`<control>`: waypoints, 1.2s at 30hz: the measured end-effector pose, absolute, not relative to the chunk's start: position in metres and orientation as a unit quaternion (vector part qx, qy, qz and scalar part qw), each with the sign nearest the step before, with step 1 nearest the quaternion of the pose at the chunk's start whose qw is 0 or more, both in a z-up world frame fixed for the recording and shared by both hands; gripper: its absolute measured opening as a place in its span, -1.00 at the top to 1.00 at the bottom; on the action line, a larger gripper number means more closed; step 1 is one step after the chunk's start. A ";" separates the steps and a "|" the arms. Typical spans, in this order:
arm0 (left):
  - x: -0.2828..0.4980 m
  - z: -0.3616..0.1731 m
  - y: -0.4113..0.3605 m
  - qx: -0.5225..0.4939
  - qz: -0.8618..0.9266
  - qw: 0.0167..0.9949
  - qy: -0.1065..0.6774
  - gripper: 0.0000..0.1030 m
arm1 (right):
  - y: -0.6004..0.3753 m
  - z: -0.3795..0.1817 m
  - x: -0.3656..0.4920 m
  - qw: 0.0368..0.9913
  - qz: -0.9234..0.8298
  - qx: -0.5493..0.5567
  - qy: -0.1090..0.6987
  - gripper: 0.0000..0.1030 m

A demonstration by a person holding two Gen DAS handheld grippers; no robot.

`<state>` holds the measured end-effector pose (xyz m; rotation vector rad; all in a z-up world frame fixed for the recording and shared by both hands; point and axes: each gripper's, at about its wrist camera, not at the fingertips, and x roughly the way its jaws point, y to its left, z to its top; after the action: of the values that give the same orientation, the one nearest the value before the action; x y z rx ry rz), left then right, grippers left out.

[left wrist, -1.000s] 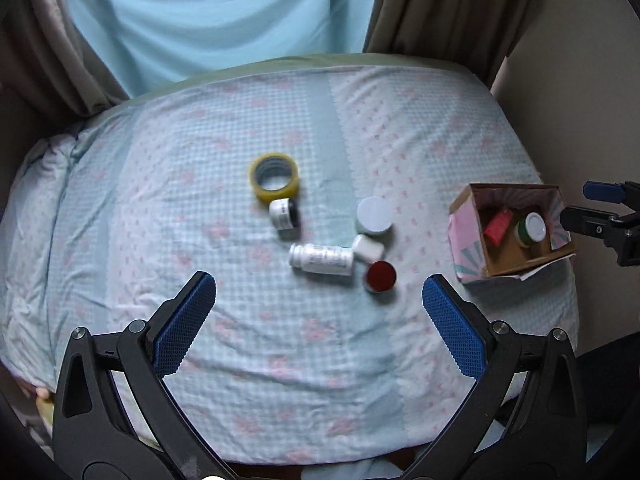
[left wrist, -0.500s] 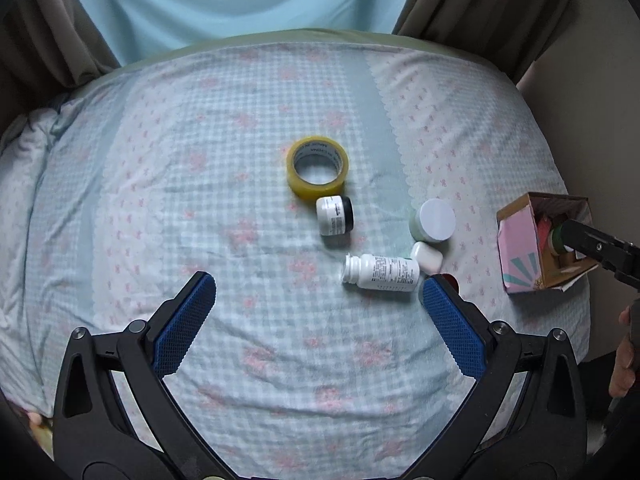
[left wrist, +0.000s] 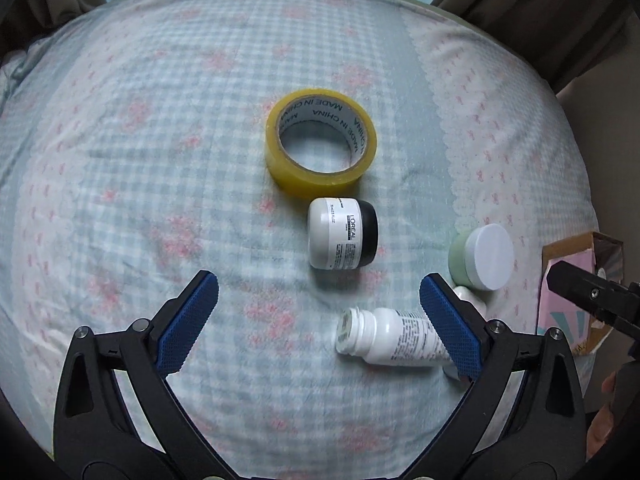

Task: Organize rigid objects
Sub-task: 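Grasp the white L'Oreal jar with the left tool while the right tool grasps the white round lid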

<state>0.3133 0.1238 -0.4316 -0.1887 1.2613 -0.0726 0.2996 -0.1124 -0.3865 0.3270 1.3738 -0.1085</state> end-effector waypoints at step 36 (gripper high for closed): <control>0.353 -0.491 0.104 -0.089 -0.050 0.803 0.587 0.08 | -0.108 -0.496 0.345 0.712 -0.101 0.119 0.685 -0.28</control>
<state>0.3533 0.1038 -0.4912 -0.1903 1.2572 -0.1068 0.3449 -0.1084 -0.4959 0.2634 1.5184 -0.2231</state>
